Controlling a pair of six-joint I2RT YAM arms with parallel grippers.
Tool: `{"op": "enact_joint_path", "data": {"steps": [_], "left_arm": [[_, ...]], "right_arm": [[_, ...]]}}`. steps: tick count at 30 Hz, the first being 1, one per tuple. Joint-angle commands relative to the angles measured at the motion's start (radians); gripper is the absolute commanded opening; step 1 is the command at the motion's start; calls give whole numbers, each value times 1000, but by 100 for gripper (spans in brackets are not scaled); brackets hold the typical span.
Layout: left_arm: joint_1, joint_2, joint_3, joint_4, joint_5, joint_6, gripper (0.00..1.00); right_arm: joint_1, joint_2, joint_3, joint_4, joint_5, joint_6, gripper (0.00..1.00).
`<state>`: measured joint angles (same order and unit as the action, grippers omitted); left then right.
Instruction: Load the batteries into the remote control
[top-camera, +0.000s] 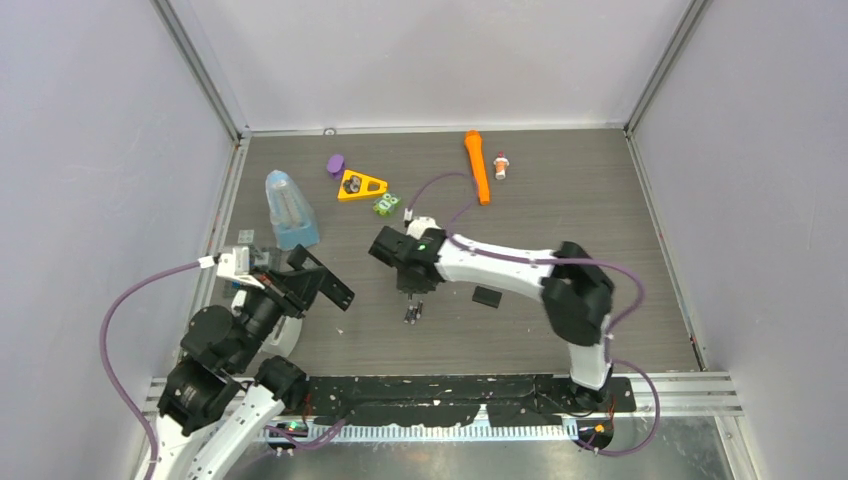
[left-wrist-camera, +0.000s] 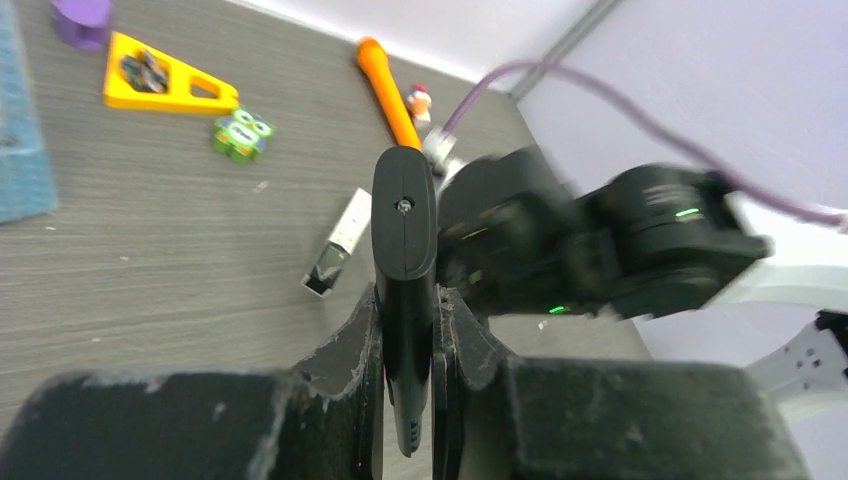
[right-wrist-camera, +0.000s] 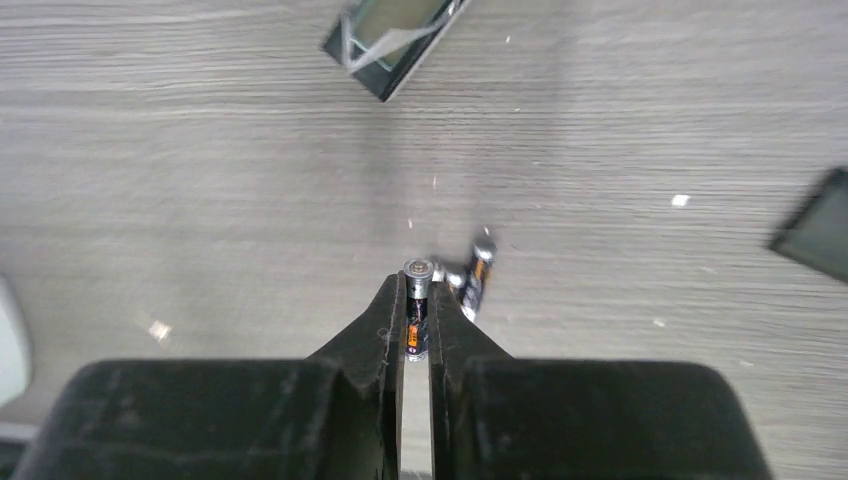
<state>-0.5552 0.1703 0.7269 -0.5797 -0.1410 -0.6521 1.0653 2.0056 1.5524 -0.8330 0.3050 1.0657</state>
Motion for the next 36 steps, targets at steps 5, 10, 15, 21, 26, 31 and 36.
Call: {"op": "enact_joint_path", "data": {"steps": [5,10,15,21,26,31,36], "left_arm": [[0,235,-52,314,411,-99,0],[1,348,-73,546,522,-213,0],[1,431,-62,702,587,-309,0],[1,480,-82,858,640,-408,0],[2,505,-51,831,691,-431,0],[2,510,-53,867,707,-488,0],[2,503,-42,835,701,-519,0]], "right_arm": [[-21,-559,-227,184,158,-367,5],[-26,-817,-388,367,57,-557,5],[3,-1057,-511,589,-184,-684,6],[62,-1074,-484,662,-285,-747,9],[112,-1017,-402,618,-279,-800,10],[160,-966,-369,603,-240,-839,11],[189,-925,-357,581,-175,-864,11]]}}
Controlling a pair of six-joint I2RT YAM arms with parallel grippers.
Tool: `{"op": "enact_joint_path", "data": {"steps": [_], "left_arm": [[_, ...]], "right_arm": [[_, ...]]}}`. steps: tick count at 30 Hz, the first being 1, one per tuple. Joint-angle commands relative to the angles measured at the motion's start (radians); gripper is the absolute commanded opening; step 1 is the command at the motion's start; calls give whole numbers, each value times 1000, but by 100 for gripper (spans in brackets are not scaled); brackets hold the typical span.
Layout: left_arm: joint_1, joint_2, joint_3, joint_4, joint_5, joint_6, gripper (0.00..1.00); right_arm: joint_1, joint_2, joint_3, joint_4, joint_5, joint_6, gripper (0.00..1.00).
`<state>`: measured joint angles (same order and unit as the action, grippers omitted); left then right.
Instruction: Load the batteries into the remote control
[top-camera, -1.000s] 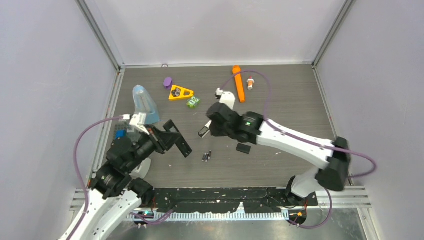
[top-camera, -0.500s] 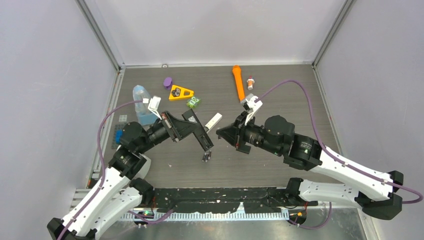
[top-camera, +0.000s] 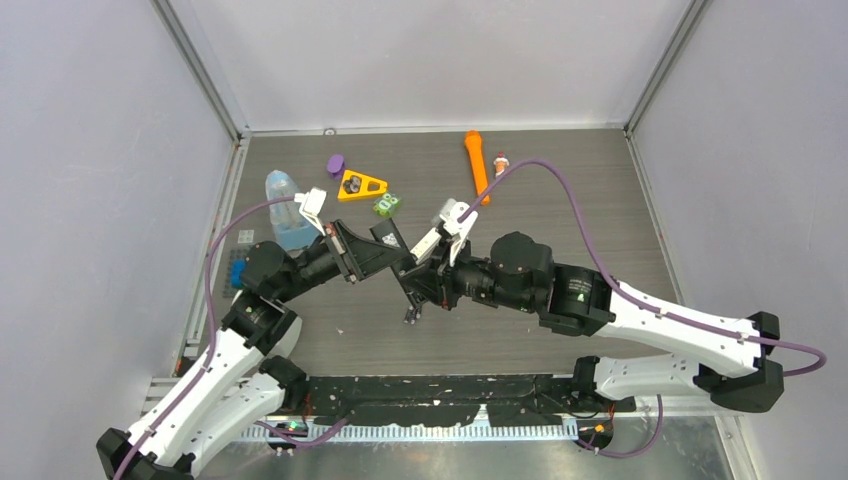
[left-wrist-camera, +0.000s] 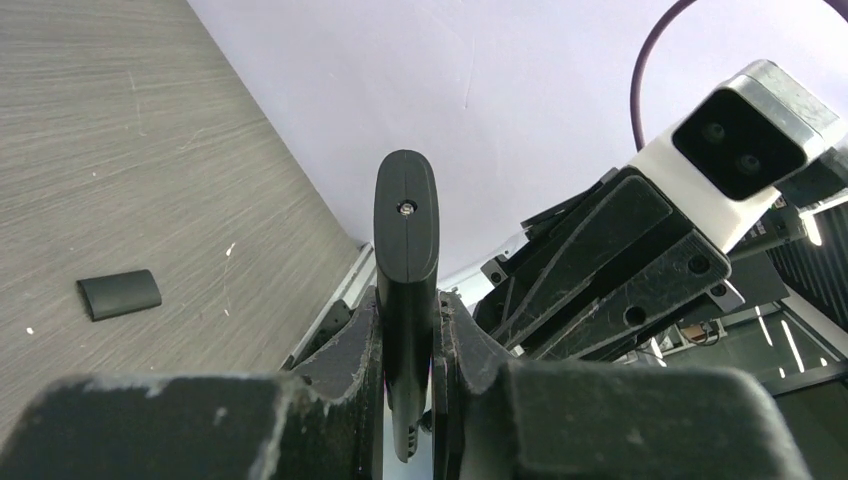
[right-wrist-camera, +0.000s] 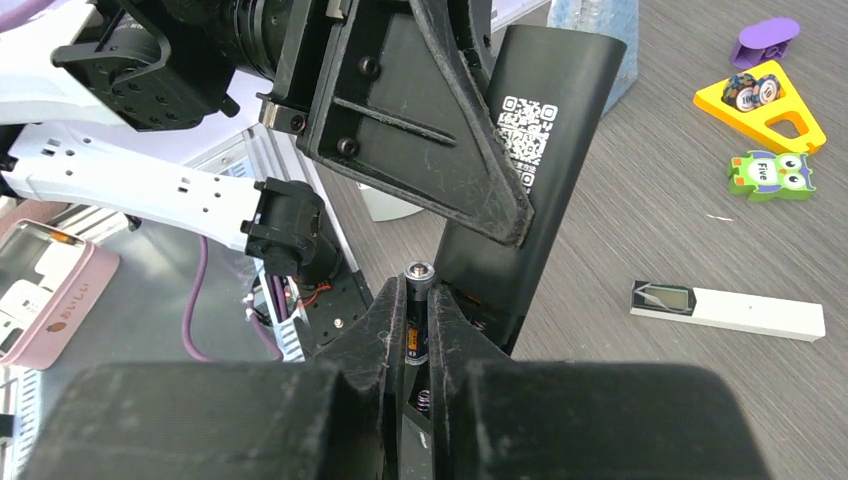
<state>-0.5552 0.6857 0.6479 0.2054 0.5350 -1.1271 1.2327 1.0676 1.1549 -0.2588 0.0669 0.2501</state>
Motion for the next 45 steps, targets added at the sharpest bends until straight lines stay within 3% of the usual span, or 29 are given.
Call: {"op": "enact_joint_path", "data": {"steps": [1,16,34,38,45], "left_arm": [[2,-16,36,44,26,-49,0],[1,-29,41,-2,48,-57,0],[1,-90,-9,58,-40,-71,0],[3,-91,-12,63,-30,-72,0],[3,-106,-19,78,-44,-71,0]], "right_arm": [[24,13,37,5,75,-52,11],[33,-24,-7,17,114,-81,10],[47,26,-60,-11,43,-9,15],[48,41,-44,-35,68,18,20],[50,84,-6,-99,80,43,20]]}}
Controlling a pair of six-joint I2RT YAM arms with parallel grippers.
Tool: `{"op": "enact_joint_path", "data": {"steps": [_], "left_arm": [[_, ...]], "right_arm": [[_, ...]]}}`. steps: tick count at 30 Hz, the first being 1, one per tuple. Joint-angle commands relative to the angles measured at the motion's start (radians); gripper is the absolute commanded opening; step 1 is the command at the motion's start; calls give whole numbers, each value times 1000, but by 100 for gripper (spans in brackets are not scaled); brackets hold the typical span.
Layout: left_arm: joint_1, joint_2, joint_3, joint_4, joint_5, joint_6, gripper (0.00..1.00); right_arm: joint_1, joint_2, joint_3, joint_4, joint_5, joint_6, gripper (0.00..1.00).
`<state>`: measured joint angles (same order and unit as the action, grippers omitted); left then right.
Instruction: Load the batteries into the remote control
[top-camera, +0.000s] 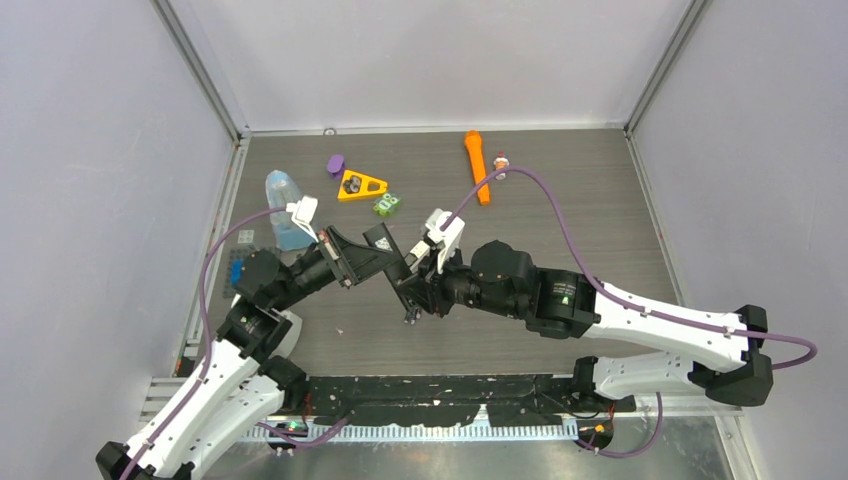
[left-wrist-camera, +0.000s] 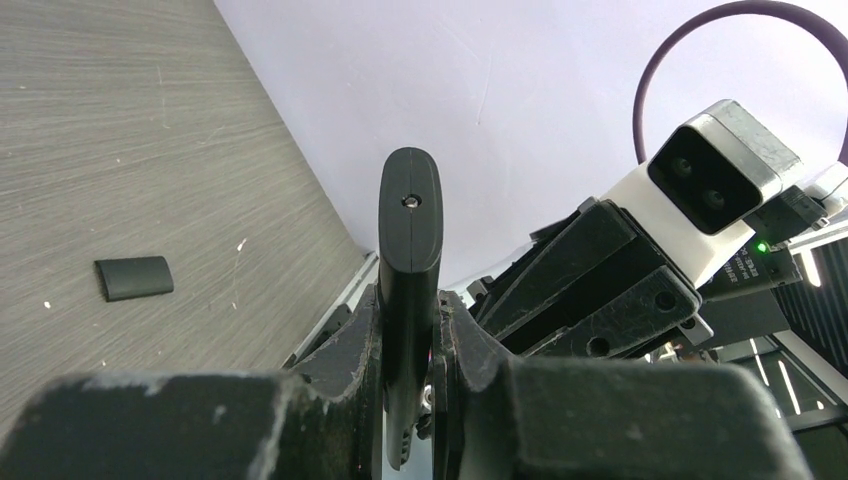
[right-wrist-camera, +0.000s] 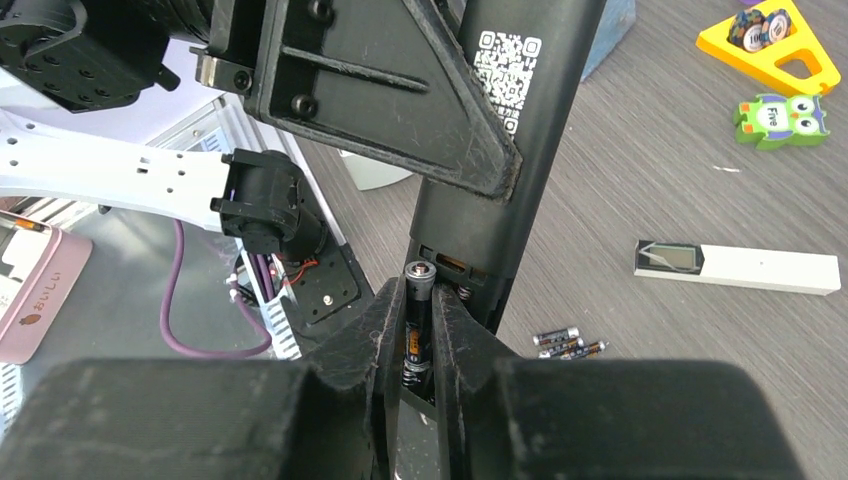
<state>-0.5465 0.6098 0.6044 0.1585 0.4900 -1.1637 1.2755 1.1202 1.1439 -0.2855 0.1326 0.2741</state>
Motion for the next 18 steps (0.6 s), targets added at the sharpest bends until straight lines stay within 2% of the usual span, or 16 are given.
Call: {"op": "enact_joint_path", "data": {"steps": [1,10,18], "left_arm": [[-6,-32,24,124,1,-36,0],[-6,-27,4,152,15,-48,0],[-6,-27,-14,153,14,-52,0]], "right_arm": [[7,27,5,-71,16,20,20],[7,32,35,-59,101,47,33],[7,36,42,-32,186,66,36]]}}
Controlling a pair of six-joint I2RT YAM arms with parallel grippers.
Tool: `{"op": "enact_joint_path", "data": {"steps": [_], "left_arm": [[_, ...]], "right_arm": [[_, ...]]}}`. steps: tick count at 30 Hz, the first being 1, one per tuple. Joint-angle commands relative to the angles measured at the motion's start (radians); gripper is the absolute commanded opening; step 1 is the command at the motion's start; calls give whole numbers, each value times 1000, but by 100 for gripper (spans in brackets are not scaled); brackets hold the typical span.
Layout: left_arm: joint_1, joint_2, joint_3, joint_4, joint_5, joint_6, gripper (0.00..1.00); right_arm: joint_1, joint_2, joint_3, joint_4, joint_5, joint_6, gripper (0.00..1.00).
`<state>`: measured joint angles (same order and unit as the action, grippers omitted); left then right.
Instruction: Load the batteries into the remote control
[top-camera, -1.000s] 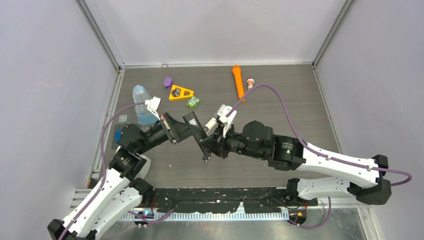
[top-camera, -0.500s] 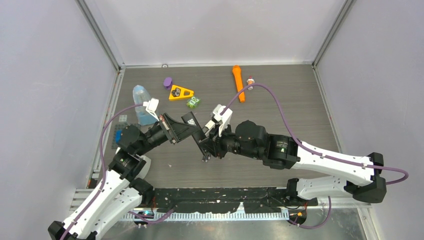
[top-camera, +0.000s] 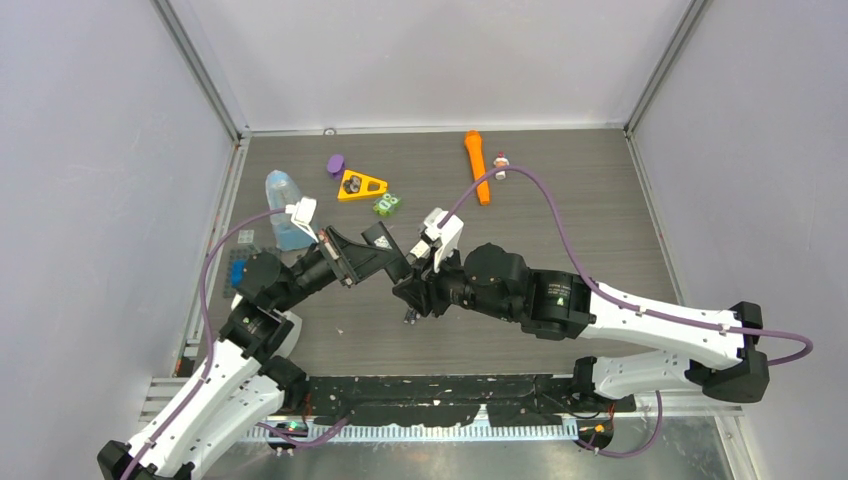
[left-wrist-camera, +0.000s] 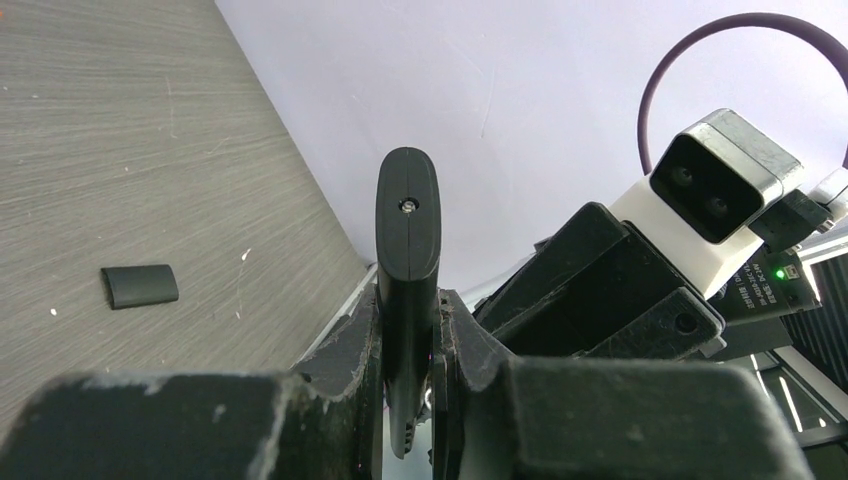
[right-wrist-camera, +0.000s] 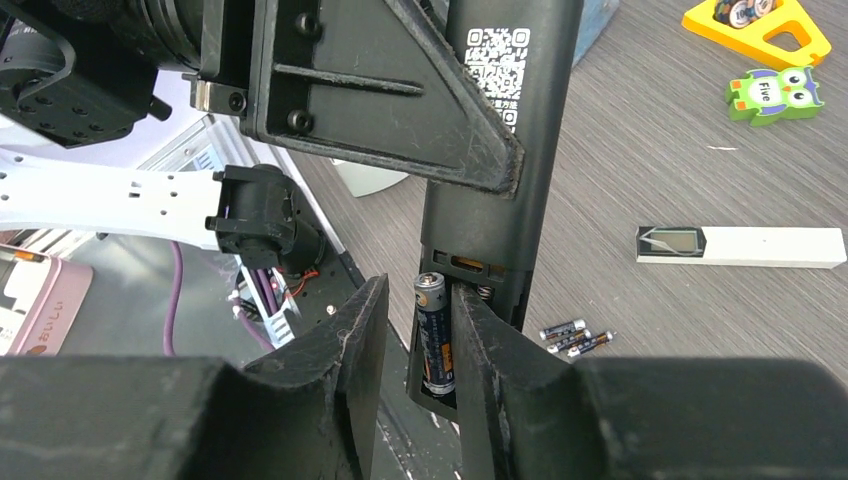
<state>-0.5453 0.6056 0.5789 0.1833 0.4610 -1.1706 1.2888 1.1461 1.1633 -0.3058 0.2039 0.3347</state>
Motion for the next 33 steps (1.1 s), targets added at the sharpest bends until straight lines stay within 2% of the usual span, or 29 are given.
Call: {"op": "enact_joint_path", "data": {"steps": [1,8,14,18,24,33], "left_arm": [[-7,-22,12,126,43,-46,0],[-7,-12,7,116,50,-75,0],[-7,-10,-9,134,56,-107,0],[-7,-9,-19,148,54,-116,0],[-6,-4,-20,171,59,-152,0],[-7,3,-15,173,79,-232,0]], "right_arm": [[-6,7,21,-3,122,4,35],[-6,-3,-5,54,116,-11,32],[-6,-26,-52,124,127,-14,22],[-6,-35,-72,158,148,2,20],[-6,-59,-130,205,148,-12,20],[-3,-127,-248,377,176,-89,21]]}}
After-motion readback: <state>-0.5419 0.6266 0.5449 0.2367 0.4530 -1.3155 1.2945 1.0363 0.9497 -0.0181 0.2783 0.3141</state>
